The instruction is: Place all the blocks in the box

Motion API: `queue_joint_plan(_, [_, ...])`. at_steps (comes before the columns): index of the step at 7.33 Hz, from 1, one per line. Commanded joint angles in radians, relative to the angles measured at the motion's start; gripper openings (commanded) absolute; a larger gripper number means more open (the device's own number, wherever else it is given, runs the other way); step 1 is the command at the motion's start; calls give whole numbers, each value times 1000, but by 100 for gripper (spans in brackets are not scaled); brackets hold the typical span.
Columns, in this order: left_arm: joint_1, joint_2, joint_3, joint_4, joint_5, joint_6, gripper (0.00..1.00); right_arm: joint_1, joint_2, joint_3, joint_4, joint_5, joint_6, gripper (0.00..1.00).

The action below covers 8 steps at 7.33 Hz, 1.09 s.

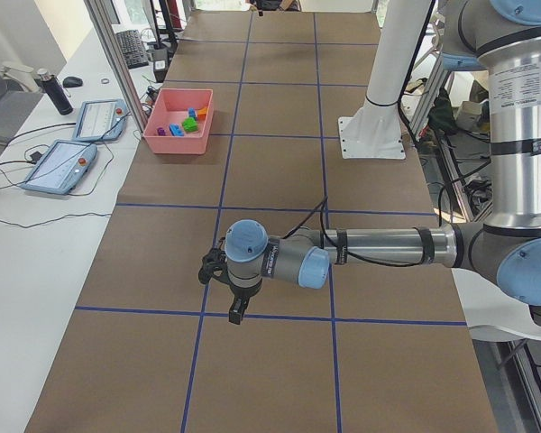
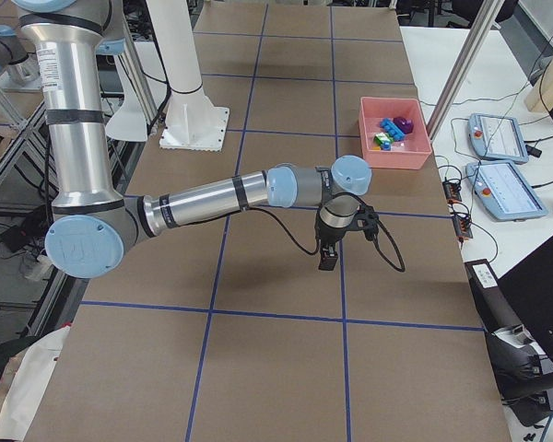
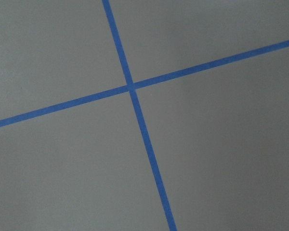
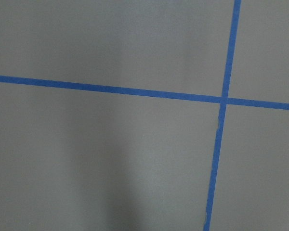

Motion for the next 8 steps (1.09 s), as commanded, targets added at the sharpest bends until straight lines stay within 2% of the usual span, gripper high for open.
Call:
queue_joint_plan(1, [1,-74,-2,110,23,-27,100,0,-5,-1,1,-1,0,100])
queue_joint_plan(2, [1,-155,10,272,30,-27,100,0,0,16,0,2,0,100])
queue_joint_plan(5, [1,-155,24,283,29,-25,100,0,-8,2,0,-7,0,100])
queue_joint_plan(8, [1,-141,90,270,20,-19,100,0,-24,2,-2,-4,14,100])
